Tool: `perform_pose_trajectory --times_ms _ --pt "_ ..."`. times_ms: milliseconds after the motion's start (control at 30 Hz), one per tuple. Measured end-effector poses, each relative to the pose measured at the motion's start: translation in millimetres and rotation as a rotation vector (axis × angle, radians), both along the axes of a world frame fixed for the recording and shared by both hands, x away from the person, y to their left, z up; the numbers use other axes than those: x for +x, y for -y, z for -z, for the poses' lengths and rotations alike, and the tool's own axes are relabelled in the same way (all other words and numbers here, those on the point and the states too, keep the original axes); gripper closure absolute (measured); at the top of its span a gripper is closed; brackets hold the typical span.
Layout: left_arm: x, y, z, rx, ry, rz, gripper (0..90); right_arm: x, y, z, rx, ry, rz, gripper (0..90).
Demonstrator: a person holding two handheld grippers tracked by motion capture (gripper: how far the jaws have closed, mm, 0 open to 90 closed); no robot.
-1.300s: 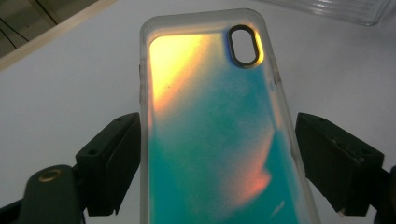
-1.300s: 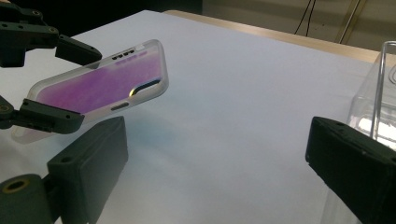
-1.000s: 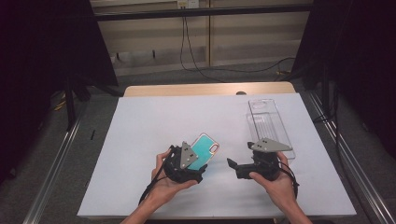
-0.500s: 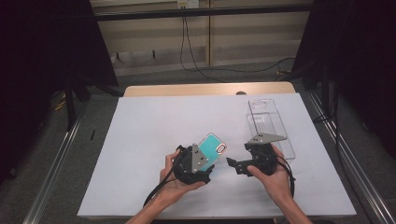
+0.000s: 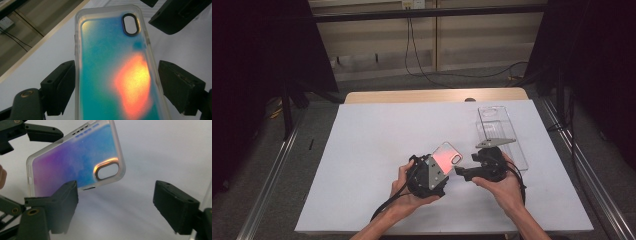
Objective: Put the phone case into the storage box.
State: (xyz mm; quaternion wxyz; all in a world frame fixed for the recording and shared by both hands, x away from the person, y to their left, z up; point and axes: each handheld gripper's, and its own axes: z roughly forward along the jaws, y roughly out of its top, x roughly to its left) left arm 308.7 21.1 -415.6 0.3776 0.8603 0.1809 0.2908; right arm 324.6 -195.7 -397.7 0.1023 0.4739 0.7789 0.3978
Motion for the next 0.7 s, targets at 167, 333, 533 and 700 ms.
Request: perform_pose_trajectory --times_ms 167,333,533,700 --pt "-0.6 2.0 -0.5 -0.005 0.016 -0.003 16.8 -1.4 -1.0 -3.5 0.030 -0.011 0.032 32.2" --pt "-0.5 3.8 0.8 -0.013 0.026 -0.012 16.8 2.0 0.0 -6.9 0.063 -0.071 0.045 43.5" --pt "-1.8 6.5 0.6 -0.017 0.042 -0.009 16.8 5.8 -0.5 -8.1 0.093 -0.108 0.053 49.8" --pt "-2.3 4.9 -1.2 -0.020 0.056 -0.011 16.8 6.5 -1.1 -9.6 0.123 -0.112 0.065 57.5"
